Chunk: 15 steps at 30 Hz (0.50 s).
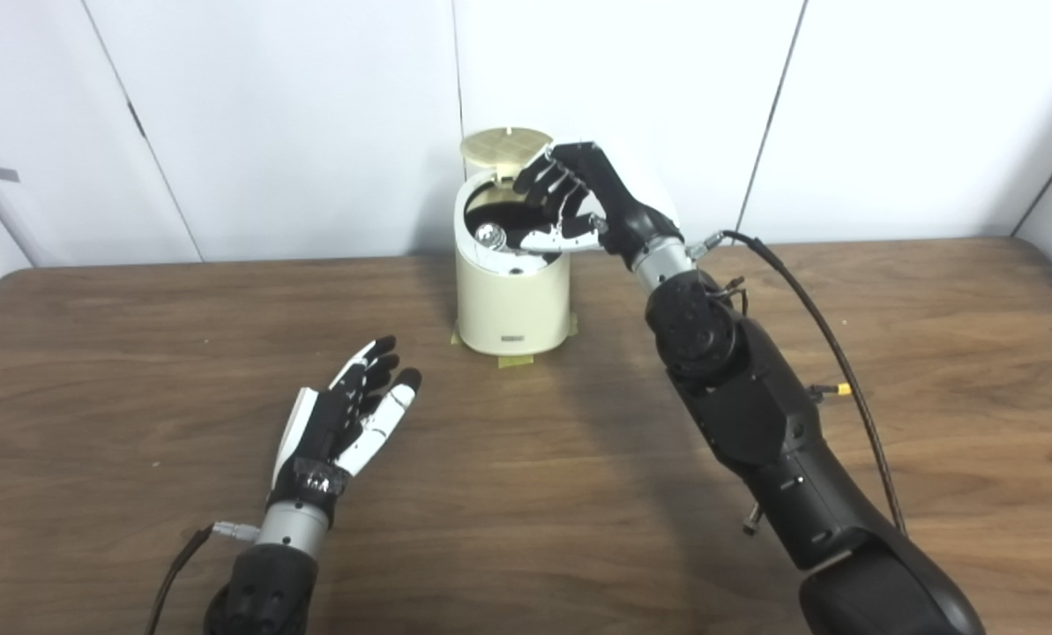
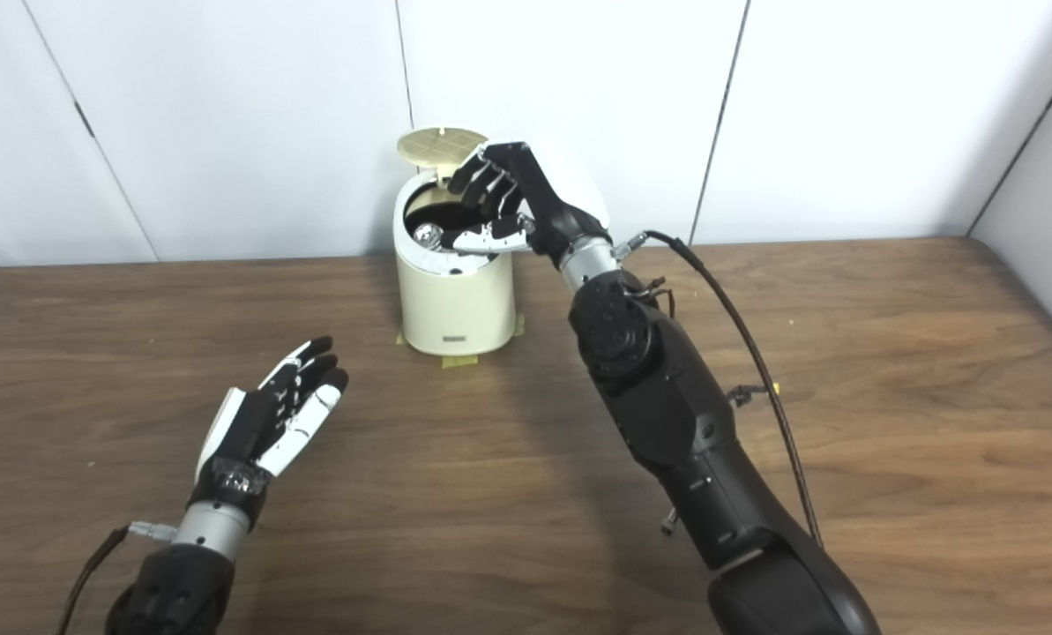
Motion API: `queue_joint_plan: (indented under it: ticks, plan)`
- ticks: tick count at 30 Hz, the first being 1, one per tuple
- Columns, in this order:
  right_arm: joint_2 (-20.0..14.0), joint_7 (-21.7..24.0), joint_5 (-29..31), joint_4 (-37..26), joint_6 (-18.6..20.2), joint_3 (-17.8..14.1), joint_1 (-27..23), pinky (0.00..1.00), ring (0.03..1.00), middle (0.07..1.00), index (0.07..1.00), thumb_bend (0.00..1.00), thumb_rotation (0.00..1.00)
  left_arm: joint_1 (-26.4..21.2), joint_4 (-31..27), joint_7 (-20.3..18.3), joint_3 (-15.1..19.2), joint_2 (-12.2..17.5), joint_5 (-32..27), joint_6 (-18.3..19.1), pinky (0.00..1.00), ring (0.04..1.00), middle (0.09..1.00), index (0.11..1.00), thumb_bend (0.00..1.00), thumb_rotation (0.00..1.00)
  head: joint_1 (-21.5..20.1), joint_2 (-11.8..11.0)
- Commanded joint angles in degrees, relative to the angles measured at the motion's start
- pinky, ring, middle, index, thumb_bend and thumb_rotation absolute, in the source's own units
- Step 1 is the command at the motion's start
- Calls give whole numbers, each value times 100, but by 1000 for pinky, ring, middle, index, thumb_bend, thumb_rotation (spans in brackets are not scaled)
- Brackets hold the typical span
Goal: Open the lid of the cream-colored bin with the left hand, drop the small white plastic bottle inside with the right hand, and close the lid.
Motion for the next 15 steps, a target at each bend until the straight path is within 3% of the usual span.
queue_joint_plan:
  ticks: [1,15]
  plan:
    - [-1,-175,6,-234,-176,-102,-219,361,440,491,500,503,0,-207,-101,76,21,1,6,-163,881,904,894,941,598,693,-8,5]
    - [-140,5,255,-1067,175,-623,232,346,452,497,502,502,0,-458,122,63,204,33,-198,-278,849,887,887,938,597,710,-16,-118]
